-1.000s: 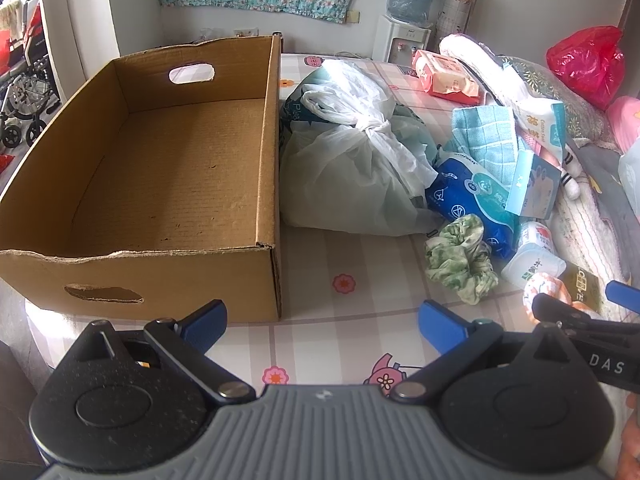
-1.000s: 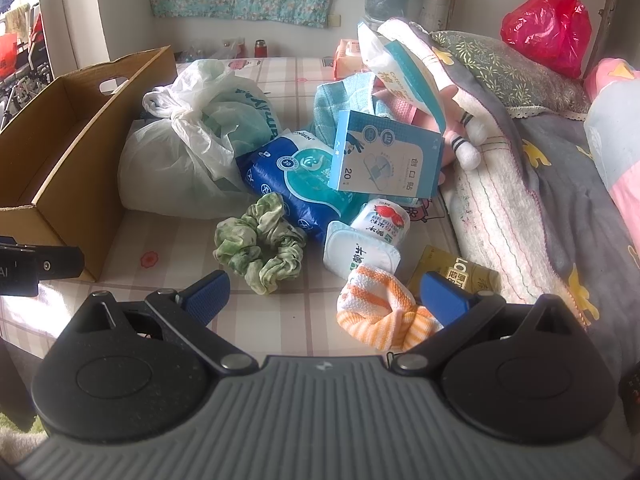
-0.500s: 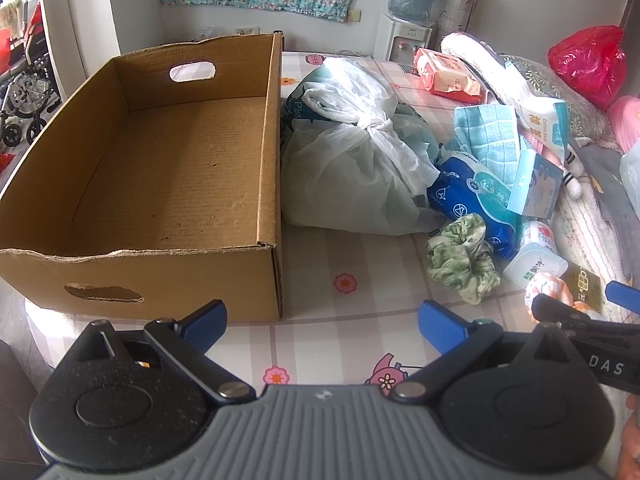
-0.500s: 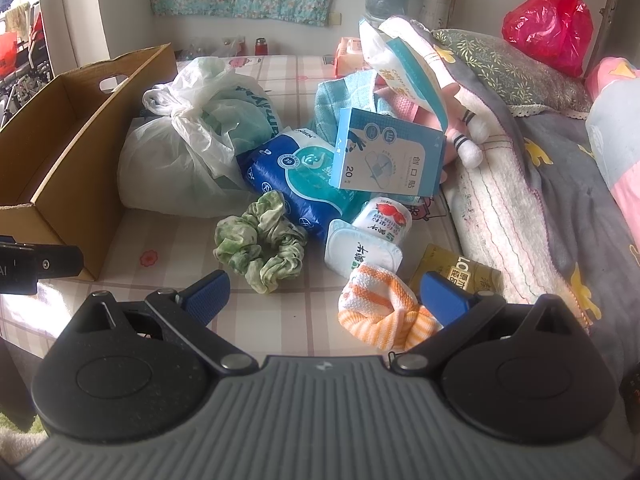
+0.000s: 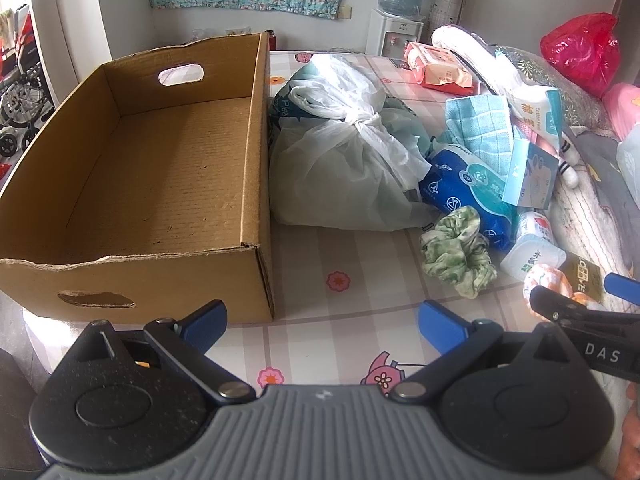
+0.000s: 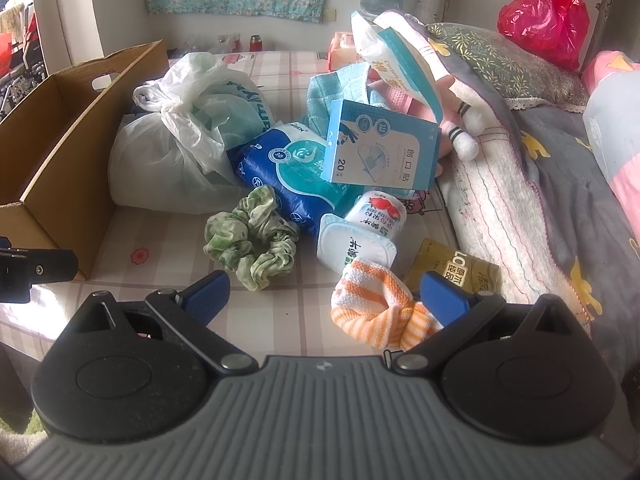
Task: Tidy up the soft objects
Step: 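Reach into the pile and grasp the blue bandage box with the right tool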
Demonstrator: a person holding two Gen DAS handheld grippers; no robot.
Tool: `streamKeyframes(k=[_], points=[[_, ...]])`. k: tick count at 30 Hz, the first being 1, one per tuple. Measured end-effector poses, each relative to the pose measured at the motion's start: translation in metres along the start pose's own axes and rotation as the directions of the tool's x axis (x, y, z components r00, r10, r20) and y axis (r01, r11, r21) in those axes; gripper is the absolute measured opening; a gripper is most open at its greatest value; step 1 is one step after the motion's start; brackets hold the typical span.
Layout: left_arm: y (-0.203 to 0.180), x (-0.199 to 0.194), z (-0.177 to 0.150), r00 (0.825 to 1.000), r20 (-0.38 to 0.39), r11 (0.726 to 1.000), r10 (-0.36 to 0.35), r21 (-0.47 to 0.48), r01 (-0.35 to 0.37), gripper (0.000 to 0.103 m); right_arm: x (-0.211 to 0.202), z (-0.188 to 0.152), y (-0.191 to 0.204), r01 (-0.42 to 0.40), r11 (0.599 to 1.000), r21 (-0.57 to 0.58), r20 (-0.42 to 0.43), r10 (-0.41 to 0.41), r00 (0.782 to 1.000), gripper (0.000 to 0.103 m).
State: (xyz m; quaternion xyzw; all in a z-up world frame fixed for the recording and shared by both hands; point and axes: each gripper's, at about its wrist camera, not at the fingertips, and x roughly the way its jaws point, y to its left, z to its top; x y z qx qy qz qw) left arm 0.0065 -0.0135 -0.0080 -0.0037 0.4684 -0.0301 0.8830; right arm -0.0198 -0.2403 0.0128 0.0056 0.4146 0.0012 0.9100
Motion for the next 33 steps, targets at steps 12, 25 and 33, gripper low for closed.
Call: streamKeyframes(k=[12,25,33], points=[[-0.038,-0.011,0.043,0.971,0.185,0.982,-0.155,0.140,0.130,0.103,-0.006,0.013,-0.053,0.053,0.998,0.043,0.159,-0.059,0.986,0.102],[-0.130,0.024,0.094,0.902,0.278,0.901,-0.332,0.378,0.215,0.080,0.060,0.065,-0.159,-0.250,0.828,0.503,0.104,0.229,0.968,0.092],[-0.170,0.052,0.095,0.899,0.249,0.860,-0.360,0.462,0.216,0.047,0.122,0.067,-0.185,-0.299,0.656,0.693,0.008,0.408,0.913,0.068]])
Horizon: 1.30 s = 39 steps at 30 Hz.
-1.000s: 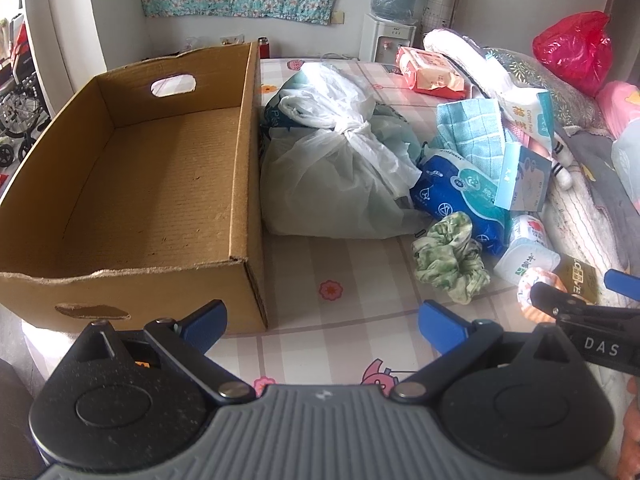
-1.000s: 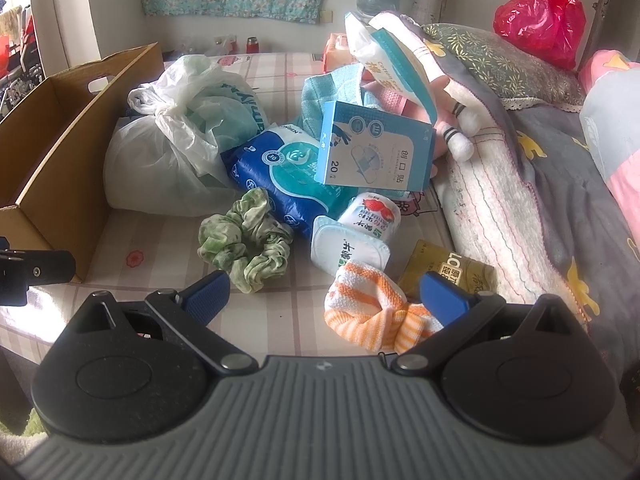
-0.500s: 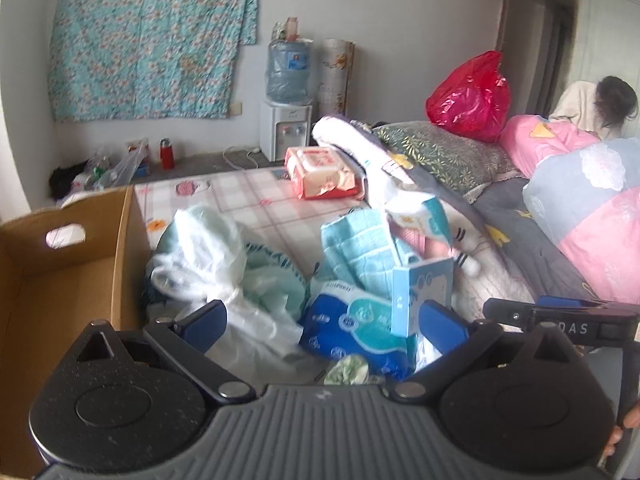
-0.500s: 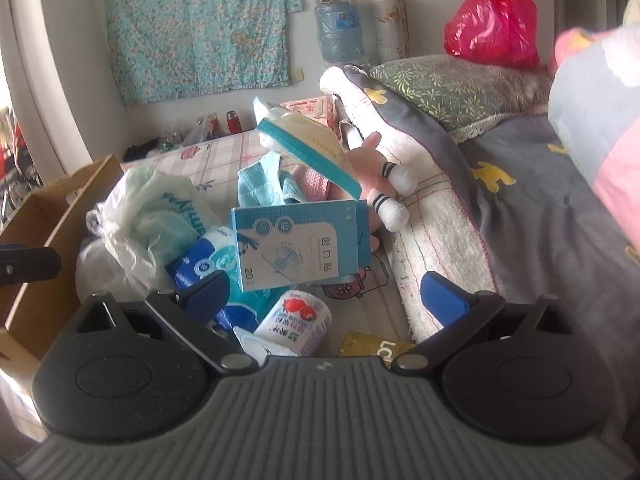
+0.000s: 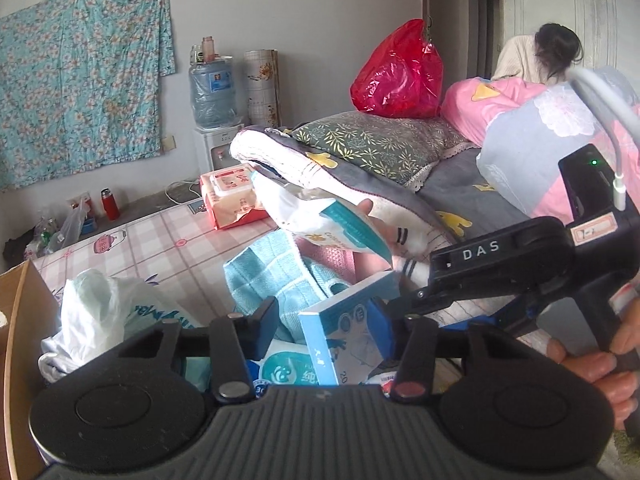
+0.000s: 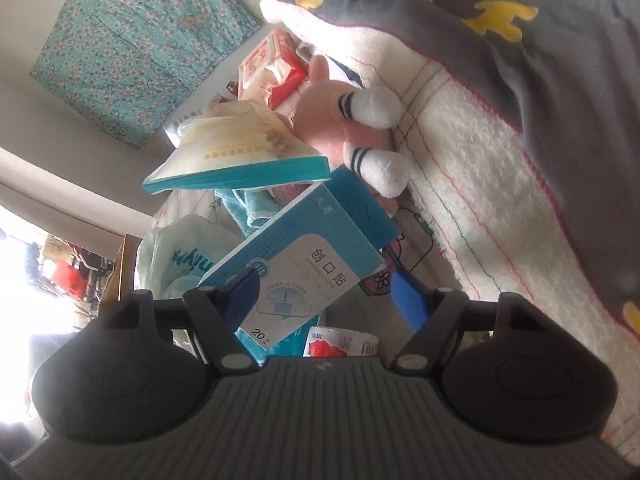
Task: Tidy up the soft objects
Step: 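Reach into the pile and grasp the blue bandage box with the right tool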
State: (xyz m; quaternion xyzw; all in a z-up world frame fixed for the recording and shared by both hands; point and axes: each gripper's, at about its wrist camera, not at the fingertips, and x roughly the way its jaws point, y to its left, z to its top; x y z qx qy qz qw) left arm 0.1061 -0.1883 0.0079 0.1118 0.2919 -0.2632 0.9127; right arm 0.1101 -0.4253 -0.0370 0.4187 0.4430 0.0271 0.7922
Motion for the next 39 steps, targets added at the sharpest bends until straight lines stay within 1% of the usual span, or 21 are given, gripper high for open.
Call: streamKeyframes(k=[2,6,9,12,14,15,16,18,20,22,23,24,25,26,27,28,30,32,34,36,39], points=[[-0.005,0.009,0.003,1.000,-0.001,1.000,0.003,0.019,-0.003,0.044,0.010,0.003,-0.007,-0.021,0.999,0.047,-0.030,0.022,0.999,0.066],[-0.009,0.025,0.010,1.000,-0.026,0.999,0.011,0.032,-0.010,0.038,0.027,0.008,-0.019,-0.060,0.990,0.130,-0.060,0.069,0.996,0.066],[-0.009,0.038,0.012,0.998,-0.050,0.999,0.024,0.040,-0.022,0.030,0.039,0.010,-0.025,-0.078,0.980,0.185,-0.081,0.094,0.992,0.067],[-0.005,0.048,0.011,0.995,-0.094,0.999,0.040,0.036,-0.036,0.021,0.053,0.012,-0.030,-0.102,0.966,0.236,-0.097,0.128,0.987,0.067],[-0.001,0.052,0.007,0.991,-0.124,0.998,0.053,0.023,-0.051,0.019,0.059,0.013,-0.029,-0.121,0.960,0.251,-0.097,0.150,0.984,0.067],[0.002,0.053,0.006,0.989,-0.141,0.999,0.051,0.011,-0.050,0.017,0.062,0.014,-0.028,-0.127,0.959,0.253,-0.096,0.155,0.983,0.067],[0.005,0.055,0.005,0.987,-0.153,0.999,0.049,0.001,-0.050,0.016,0.065,0.014,-0.026,-0.133,0.959,0.252,-0.093,0.161,0.983,0.067],[0.011,0.054,0.003,0.985,-0.164,0.999,0.049,-0.012,-0.052,0.016,0.070,0.016,-0.023,-0.147,0.956,0.254,-0.086,0.174,0.981,0.067],[0.017,0.052,0.004,0.986,-0.165,0.999,0.025,-0.031,-0.030,0.018,0.075,0.016,-0.021,-0.155,0.952,0.264,-0.081,0.182,0.980,0.066],[0.022,0.050,0.005,0.986,-0.165,0.998,-0.015,-0.066,0.004,0.031,0.077,0.018,-0.019,-0.163,0.950,0.267,-0.073,0.189,0.979,0.063],[0.024,0.050,0.007,0.986,-0.166,0.996,-0.033,-0.081,0.020,0.035,0.076,0.017,-0.019,-0.162,0.951,0.263,-0.070,0.186,0.980,0.060],[0.026,0.051,0.007,0.985,-0.165,0.995,-0.049,-0.094,0.034,0.045,0.076,0.017,-0.017,-0.160,0.953,0.258,-0.065,0.182,0.981,0.055],[0.027,0.051,0.008,0.985,-0.161,0.994,-0.063,-0.104,0.047,0.054,0.075,0.015,-0.015,-0.159,0.955,0.252,-0.058,0.179,0.982,0.053],[0.027,0.052,0.008,0.984,-0.162,0.993,-0.073,-0.107,0.056,0.059,0.073,0.013,-0.014,-0.158,0.955,0.250,-0.054,0.177,0.983,0.049],[0.027,0.054,0.008,0.982,-0.169,0.992,-0.081,-0.107,0.063,0.068,0.072,0.013,-0.012,-0.157,0.956,0.249,-0.049,0.175,0.983,0.047],[0.027,0.057,0.008,0.979,-0.181,0.992,-0.089,-0.106,0.071,0.072,0.072,0.014,-0.011,-0.158,0.956,0.247,-0.044,0.174,0.984,0.046],[0.025,0.060,0.007,0.973,-0.199,0.990,-0.115,-0.103,0.096,0.073,0.072,0.016,-0.009,-0.159,0.956,0.247,-0.037,0.173,0.984,0.044],[0.022,0.061,0.004,0.968,-0.209,0.988,-0.139,-0.096,0.122,0.079,0.072,0.017,-0.012,-0.163,0.954,0.254,-0.033,0.177,0.984,0.043],[0.018,0.061,0.004,0.968,-0.205,0.988,-0.147,-0.069,0.135,0.087,0.073,0.019,-0.013,-0.167,0.952,0.258,-0.030,0.181,0.983,0.042],[0.012,0.061,0.004,0.968,-0.205,0.989,-0.148,-0.029,0.145,0.088,0.071,0.020,-0.014,-0.174,0.951,0.257,-0.026,0.187,0.982,0.039],[0.004,0.064,0.004,0.970,-0.206,0.991,-0.125,0.021,0.132,0.088,0.068,0.020,-0.013,-0.188,0.946,0.263,-0.022,0.201,0.979,0.035]])
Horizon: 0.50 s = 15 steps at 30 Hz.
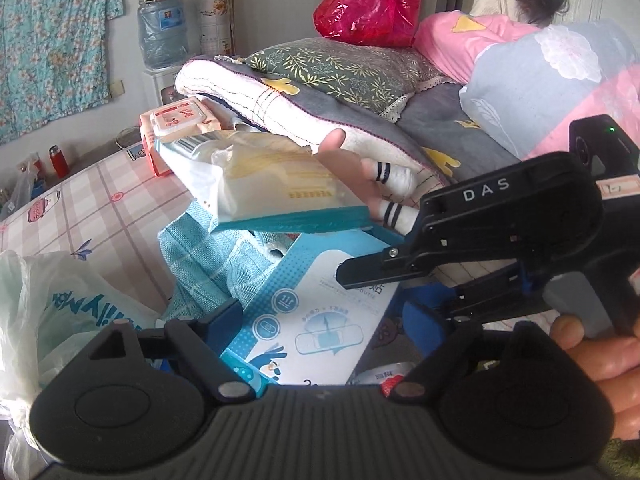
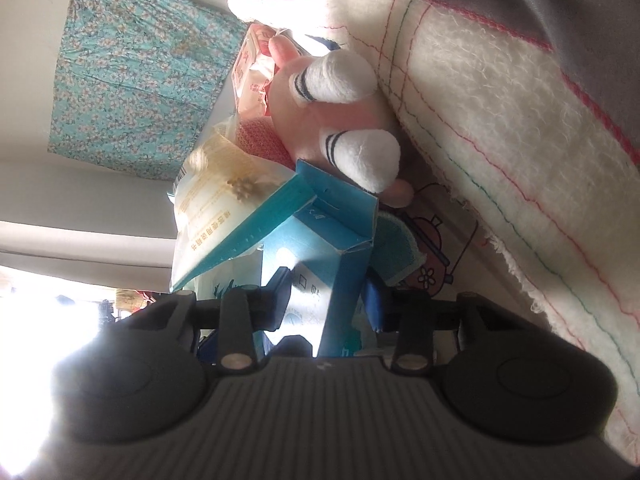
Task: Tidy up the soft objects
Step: 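Reach into the pile and grasp the blue bandage box with the right tool, then carry the blue box into the cardboard box and open the right tool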
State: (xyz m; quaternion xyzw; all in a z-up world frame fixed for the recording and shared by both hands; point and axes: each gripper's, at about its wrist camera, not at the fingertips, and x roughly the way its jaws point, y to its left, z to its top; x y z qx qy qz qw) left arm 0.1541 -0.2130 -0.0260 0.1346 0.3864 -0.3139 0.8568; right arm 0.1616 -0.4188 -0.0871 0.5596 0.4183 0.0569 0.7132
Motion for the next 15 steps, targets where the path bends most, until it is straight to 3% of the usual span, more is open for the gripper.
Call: streamKeyframes(k=[2,4,10,15], points=[[-0.001,0.002,0.001,1.000,-0.002,1.000,0.010,-0.001,-0.010,0.083,-0.001,0.002,-0.001,-0.009,1.000,0.005,0.001,0.009,1.000,0.034],[0.000,0.002,0.002,1.000,-0.001,1.000,0.018,-0.010,-0.018,0.070,0.000,0.004,0.000,-0.013,1.000,0.009,0.001,0.013,1.000,0.033],[-0.002,-0.007,0.004,1.000,-0.003,1.000,-0.020,-0.023,0.020,0.050,-0.007,0.003,-0.005,-0.028,1.000,0.007,0.007,0.028,1.000,0.029],[-0.010,-0.020,0.000,1.000,0.000,1.000,-0.017,-0.009,0.017,0.047,-0.015,-0.003,0.000,-0.058,0.998,0.001,0.022,0.058,0.998,0.024]])
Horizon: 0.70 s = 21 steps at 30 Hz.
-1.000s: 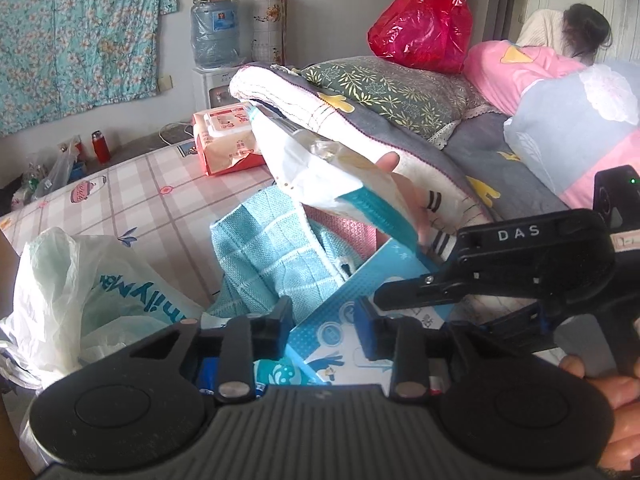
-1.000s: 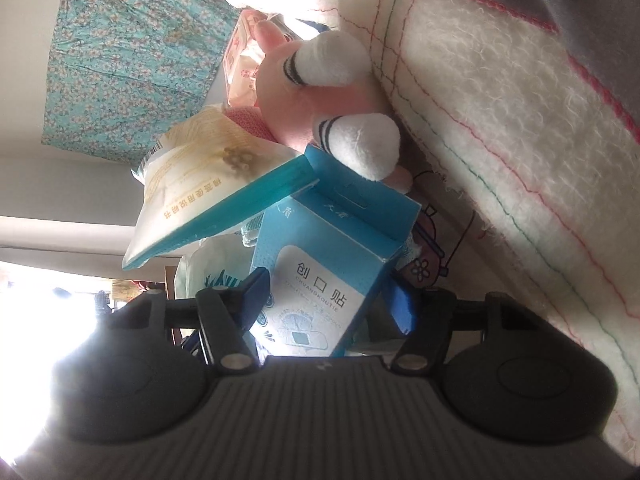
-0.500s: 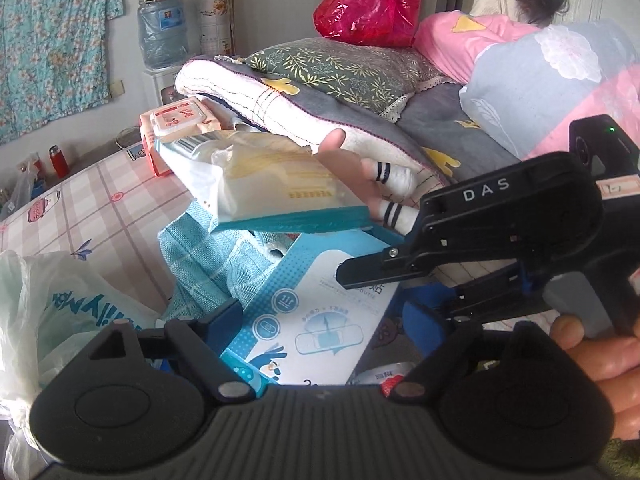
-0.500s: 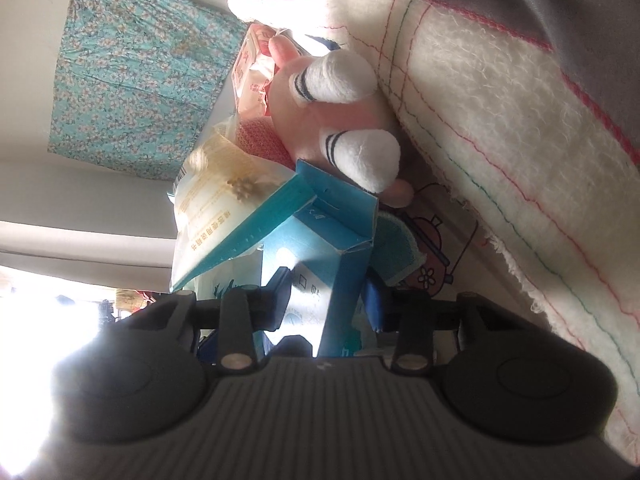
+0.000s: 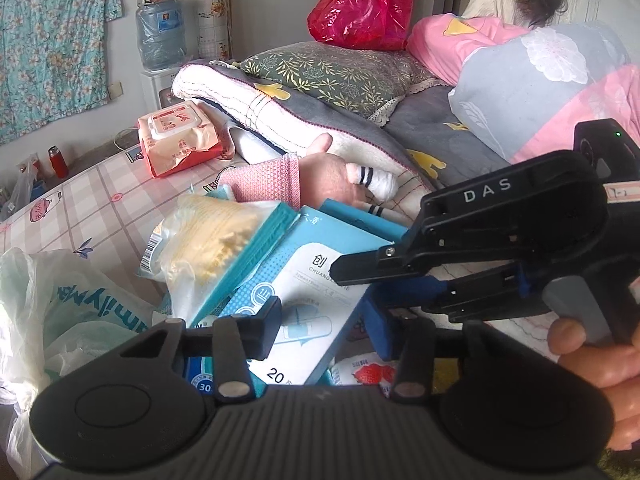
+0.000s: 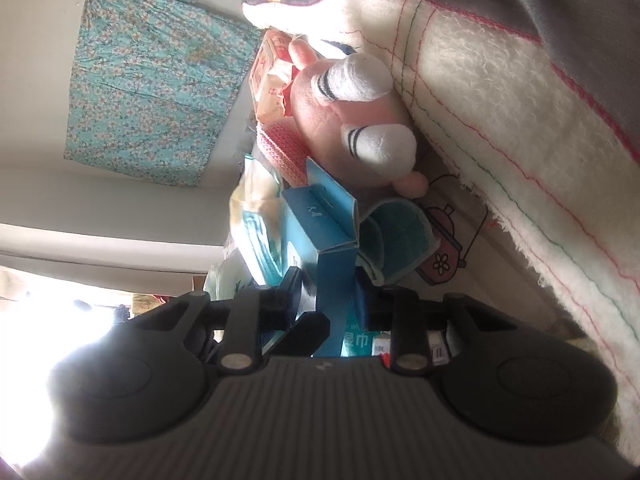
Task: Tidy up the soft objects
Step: 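Carry the blue box into the cardboard box and open the right tool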
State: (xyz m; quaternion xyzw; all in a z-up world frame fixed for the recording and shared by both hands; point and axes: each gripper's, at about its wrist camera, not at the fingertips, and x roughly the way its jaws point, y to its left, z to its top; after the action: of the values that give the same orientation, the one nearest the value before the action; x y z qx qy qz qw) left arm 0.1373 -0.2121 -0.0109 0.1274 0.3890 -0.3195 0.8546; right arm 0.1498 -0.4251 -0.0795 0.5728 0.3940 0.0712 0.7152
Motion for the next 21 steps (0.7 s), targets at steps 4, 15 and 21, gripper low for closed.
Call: streamKeyframes(k=[4,15,21], points=[[-0.004,-0.014,-0.006,1.000,0.020,1.000,-0.011,-0.006,0.011,0.047,-0.015,-0.009,0.008,-0.020,1.000,-0.022,0.028,0.021,0.999,0.019],[-0.006,-0.067,-0.019,0.993,0.114,1.000,0.007,0.027,-0.010,0.088,-0.066,-0.044,0.035,-0.046,0.986,-0.161,0.050,0.054,0.997,0.018],[0.007,-0.107,-0.026,0.986,0.163,1.000,0.018,0.013,-0.020,0.094,-0.078,-0.063,0.071,-0.097,0.962,-0.255,0.000,0.100,0.995,0.018]])
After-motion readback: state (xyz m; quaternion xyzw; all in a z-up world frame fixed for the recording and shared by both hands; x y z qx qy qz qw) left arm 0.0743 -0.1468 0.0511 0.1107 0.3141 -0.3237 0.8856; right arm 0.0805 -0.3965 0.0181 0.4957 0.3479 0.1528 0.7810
